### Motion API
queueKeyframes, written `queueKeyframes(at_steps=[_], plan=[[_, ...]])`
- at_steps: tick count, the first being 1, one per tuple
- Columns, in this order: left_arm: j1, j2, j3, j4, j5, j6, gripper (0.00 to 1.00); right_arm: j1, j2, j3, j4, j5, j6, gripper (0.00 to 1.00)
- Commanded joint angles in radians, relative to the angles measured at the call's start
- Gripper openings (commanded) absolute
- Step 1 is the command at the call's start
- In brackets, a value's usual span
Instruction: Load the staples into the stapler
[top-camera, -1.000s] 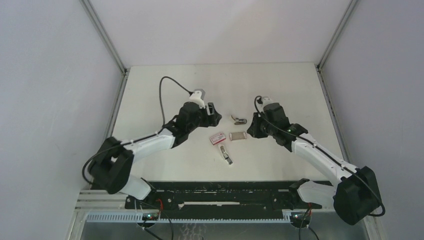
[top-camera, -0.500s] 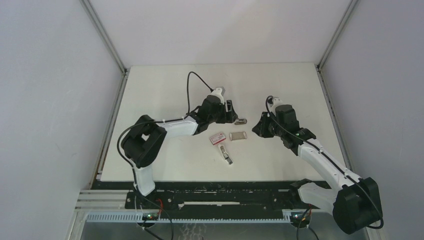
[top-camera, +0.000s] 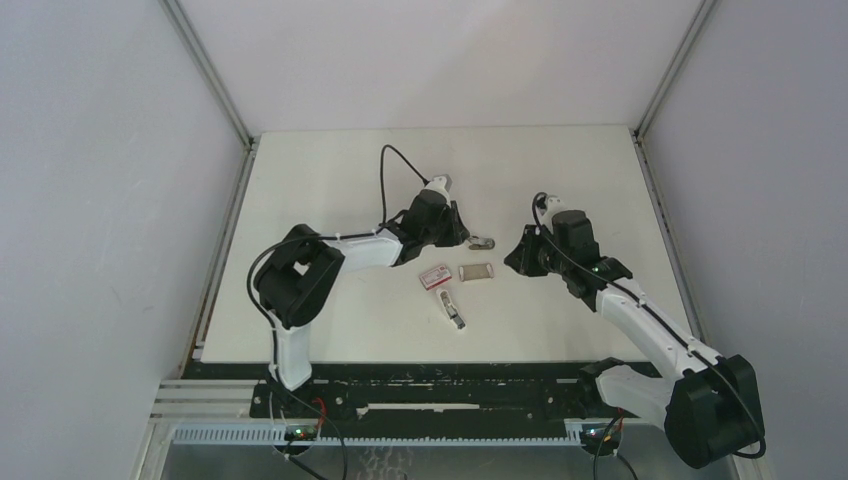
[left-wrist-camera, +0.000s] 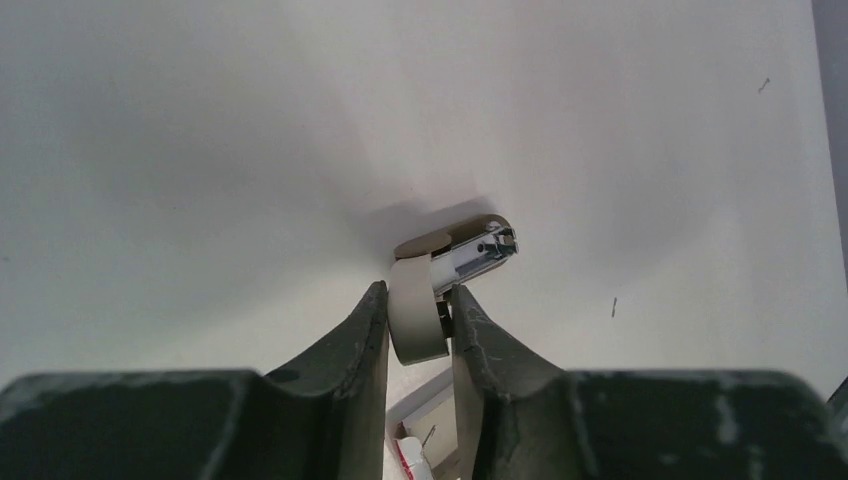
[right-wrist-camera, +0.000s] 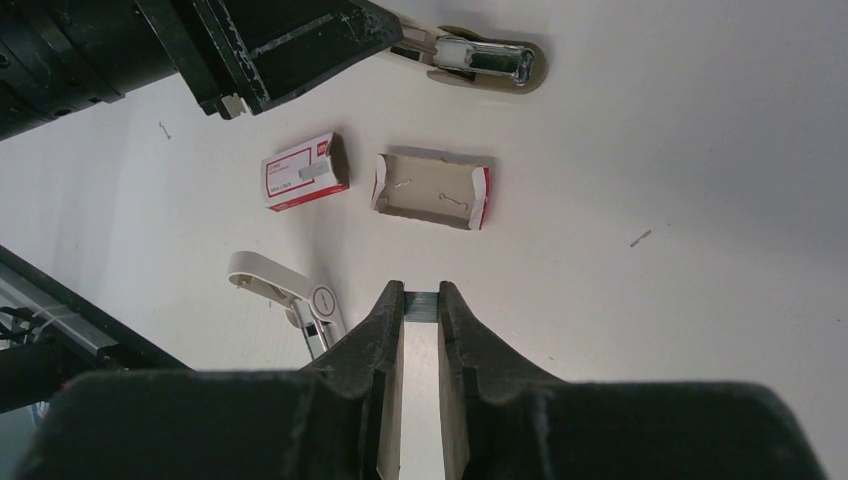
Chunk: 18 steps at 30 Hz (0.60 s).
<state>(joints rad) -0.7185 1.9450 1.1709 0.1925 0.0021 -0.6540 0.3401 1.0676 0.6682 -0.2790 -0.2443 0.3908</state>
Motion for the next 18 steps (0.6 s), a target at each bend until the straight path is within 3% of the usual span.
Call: queueKeyframes(at_steps=[1,9,18], plan=[[-0.001,-0.016,0.057,0.028,0.005,-0.010,0.22,-0.011,-0.028,0.000,0.053,-0.006,-0.024,0.12],[-0.001,-0.078,0.115,-0.015,0.094,0.069,0.01,-0.013,-0.096,0.015,0.001,-0.026,-0.039,0.12],[-0.002,-0.205,0.142,-0.276,0.400,0.237,0.00,0.010,-0.238,0.049,-0.158,-0.118,-0.094,0.13]])
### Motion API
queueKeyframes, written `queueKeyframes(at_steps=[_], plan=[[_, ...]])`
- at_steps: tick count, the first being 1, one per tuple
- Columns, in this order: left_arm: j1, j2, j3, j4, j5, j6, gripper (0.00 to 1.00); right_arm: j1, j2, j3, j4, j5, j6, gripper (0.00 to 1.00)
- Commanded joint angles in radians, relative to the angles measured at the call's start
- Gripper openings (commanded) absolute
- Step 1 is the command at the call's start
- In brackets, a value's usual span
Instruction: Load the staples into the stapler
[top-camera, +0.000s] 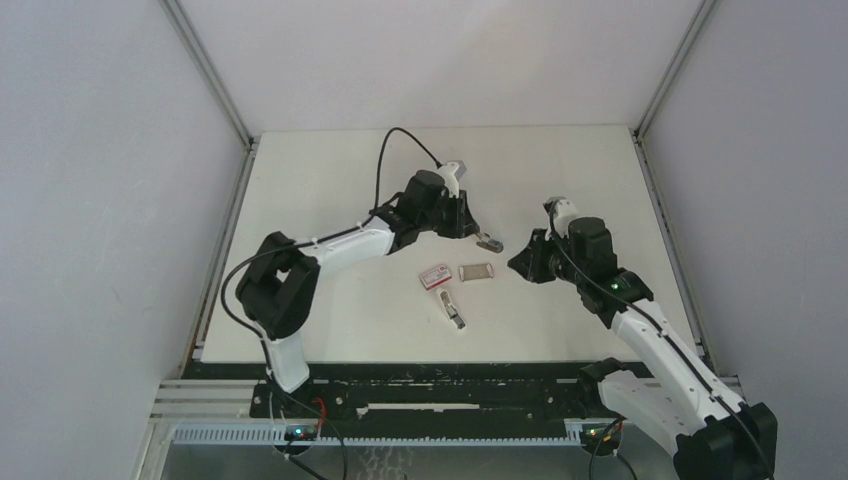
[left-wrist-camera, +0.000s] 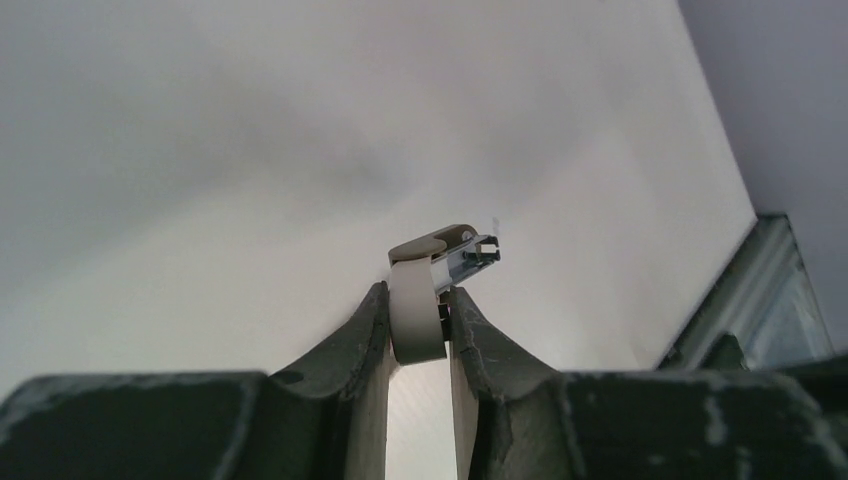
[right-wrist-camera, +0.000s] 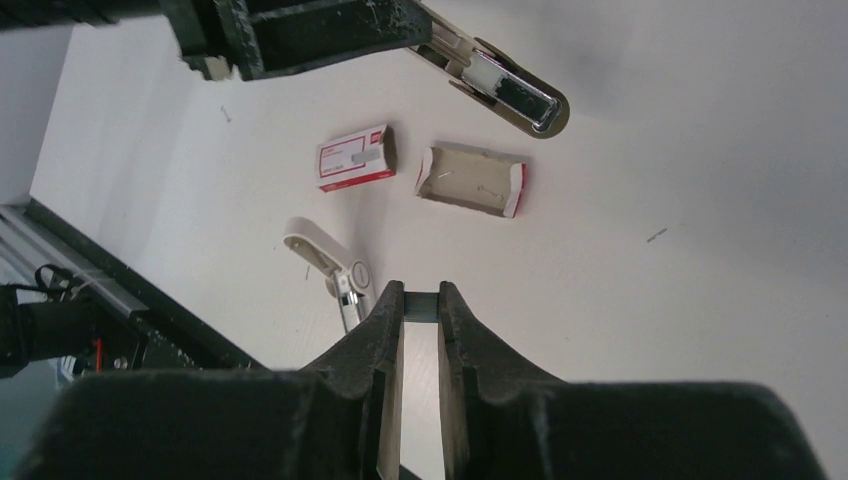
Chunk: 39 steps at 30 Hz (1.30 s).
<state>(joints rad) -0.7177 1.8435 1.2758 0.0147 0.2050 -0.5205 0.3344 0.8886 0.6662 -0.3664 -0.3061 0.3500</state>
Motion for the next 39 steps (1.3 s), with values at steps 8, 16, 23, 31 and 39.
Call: queueKeyframes(at_steps=[8,16,23,31,39], plan=[[-0.040,-0.122,-0.042,-0.213,0.450,0.332,0.00,0.253,-0.057,0.054,-0.150,0.098,-0.061,0.13],[-0.043,-0.030,0.027,-0.351,0.558,0.531,0.00,0.410,0.070,0.052,-0.141,0.263,-0.057,0.13],[-0.044,0.057,0.101,-0.431,0.565,0.615,0.00,0.456,0.171,0.027,-0.059,0.321,-0.046,0.13],[-0.044,0.096,0.130,-0.445,0.588,0.646,0.00,0.465,0.267,0.002,0.045,0.302,-0.060,0.13],[-0.044,0.106,0.134,-0.451,0.585,0.655,0.00,0.491,0.358,-0.009,0.088,0.310,-0.050,0.12]])
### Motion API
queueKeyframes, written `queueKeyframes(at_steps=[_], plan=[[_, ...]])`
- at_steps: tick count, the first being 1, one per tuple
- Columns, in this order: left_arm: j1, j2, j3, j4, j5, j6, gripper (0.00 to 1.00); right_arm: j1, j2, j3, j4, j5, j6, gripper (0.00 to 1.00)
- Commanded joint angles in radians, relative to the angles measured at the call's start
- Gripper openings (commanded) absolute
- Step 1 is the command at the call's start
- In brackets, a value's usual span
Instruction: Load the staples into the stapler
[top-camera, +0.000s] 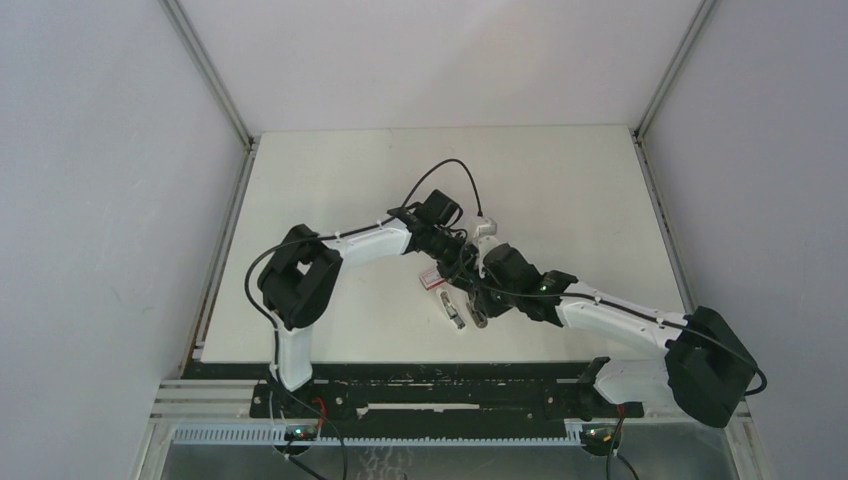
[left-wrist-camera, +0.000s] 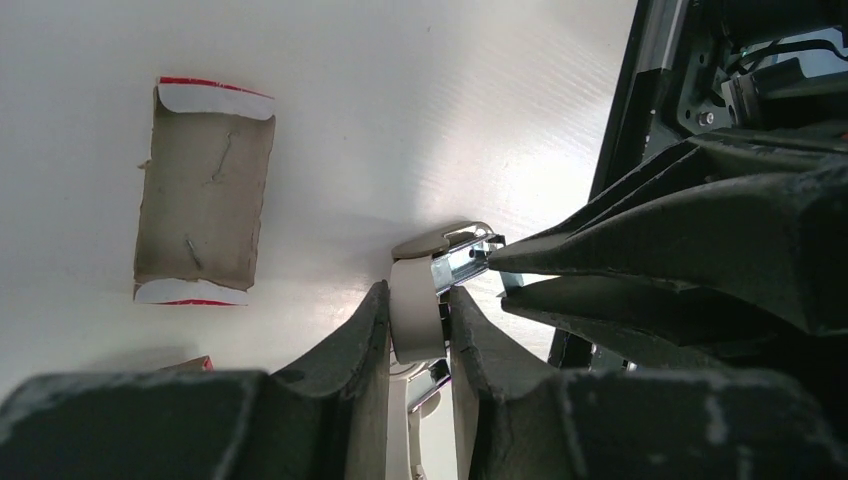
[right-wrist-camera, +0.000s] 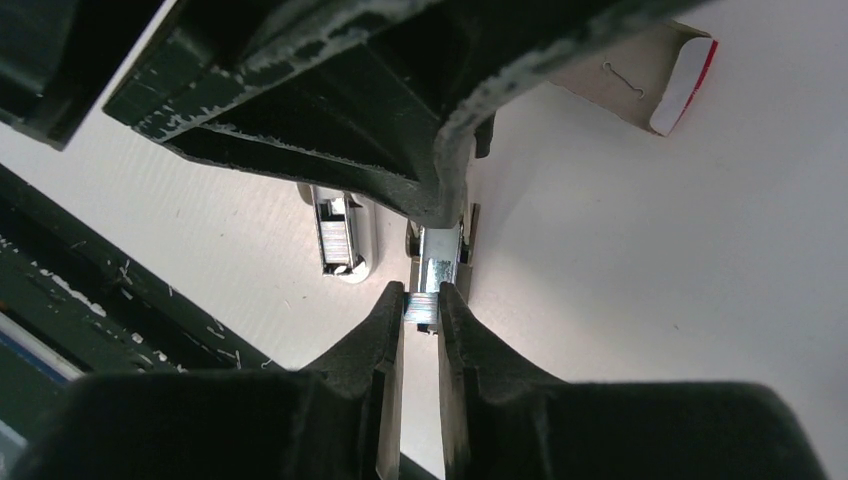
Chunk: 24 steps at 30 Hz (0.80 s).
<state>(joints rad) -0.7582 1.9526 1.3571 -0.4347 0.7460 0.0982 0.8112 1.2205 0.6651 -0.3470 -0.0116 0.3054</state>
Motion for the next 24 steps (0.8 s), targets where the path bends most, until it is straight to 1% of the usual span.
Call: queueKeyframes(at_steps=[1,8,24], plan=[[-0.004,-0.002,0.052,-0.002,0.044,0.035,0.00,0.015,0.032,-0.009,0.070,0.020,-0.004,0.12],[-0.003,-0.001,0.053,-0.002,0.043,0.039,0.00,0.022,0.051,-0.030,0.085,0.023,0.006,0.12],[0.013,0.024,0.054,-0.018,0.045,0.060,0.00,0.050,-0.011,-0.085,0.082,0.047,0.065,0.12]])
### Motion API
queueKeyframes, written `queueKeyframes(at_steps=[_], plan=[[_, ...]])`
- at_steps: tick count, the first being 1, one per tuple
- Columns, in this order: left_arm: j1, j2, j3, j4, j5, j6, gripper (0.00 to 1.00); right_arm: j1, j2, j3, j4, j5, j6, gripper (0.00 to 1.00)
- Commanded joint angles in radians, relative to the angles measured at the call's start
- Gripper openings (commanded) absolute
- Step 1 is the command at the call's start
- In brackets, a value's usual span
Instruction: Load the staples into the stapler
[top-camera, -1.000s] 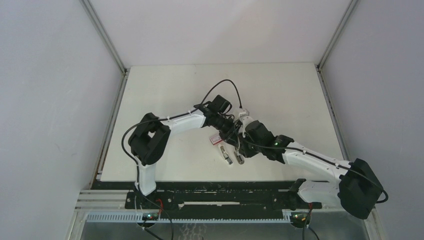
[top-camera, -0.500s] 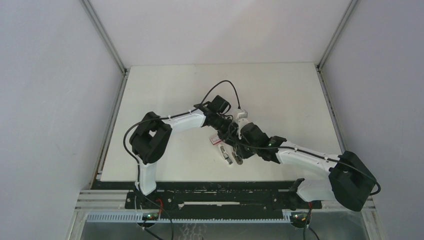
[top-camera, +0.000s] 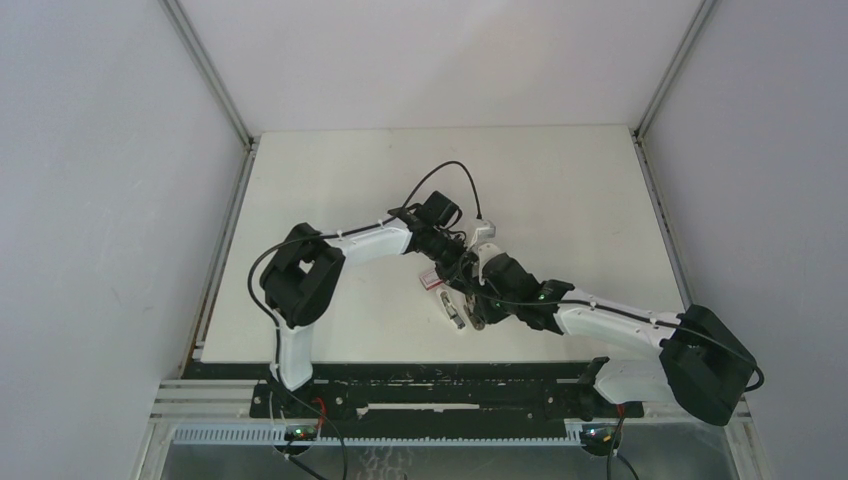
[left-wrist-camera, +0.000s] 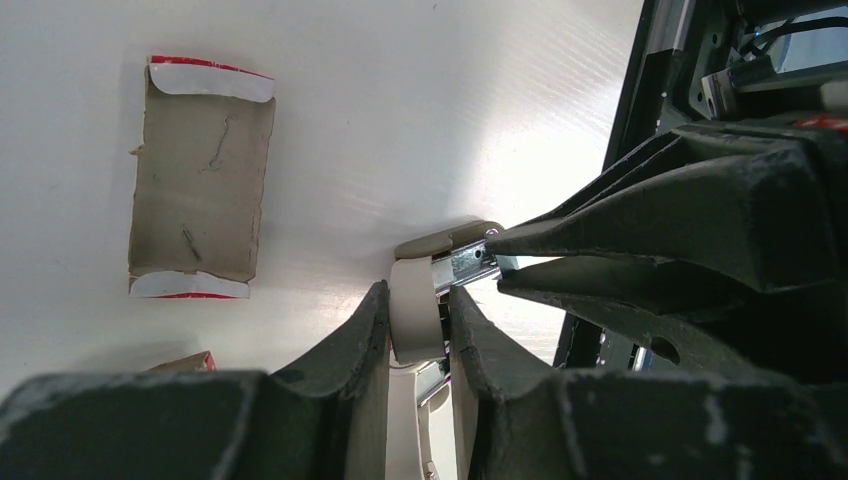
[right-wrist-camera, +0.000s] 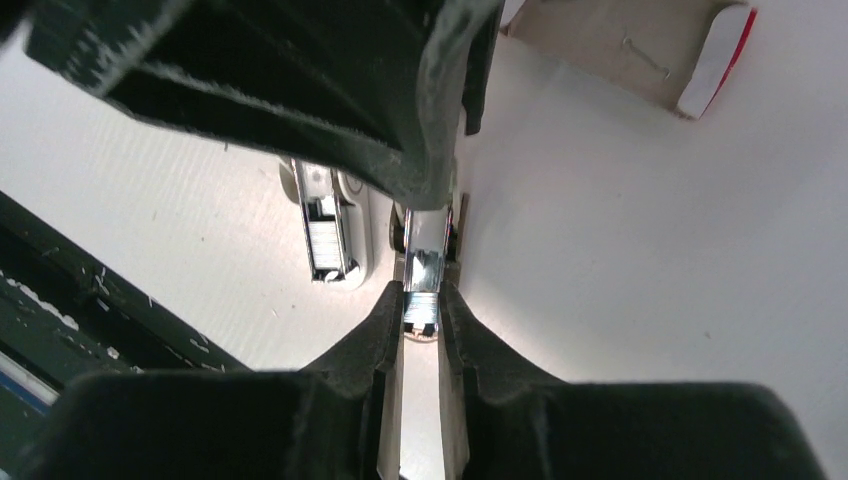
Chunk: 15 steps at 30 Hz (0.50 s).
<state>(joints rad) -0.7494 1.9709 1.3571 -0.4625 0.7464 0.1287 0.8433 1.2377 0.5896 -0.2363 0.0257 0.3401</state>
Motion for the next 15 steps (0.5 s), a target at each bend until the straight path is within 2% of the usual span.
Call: queueKeyframes(at_steps=[1,11,15], plan=[[0.006,0.008,0.053,0.009,0.046,0.031,0.00,0.022,-0.038,-0.010,-0.033,0.013,0.035,0.12],[0.011,0.010,0.050,0.010,0.051,0.031,0.07,0.027,-0.072,-0.025,-0.022,0.015,0.049,0.12],[0.014,0.014,0.050,0.010,0.046,0.030,0.16,0.028,-0.056,-0.025,0.001,0.009,0.048,0.12]])
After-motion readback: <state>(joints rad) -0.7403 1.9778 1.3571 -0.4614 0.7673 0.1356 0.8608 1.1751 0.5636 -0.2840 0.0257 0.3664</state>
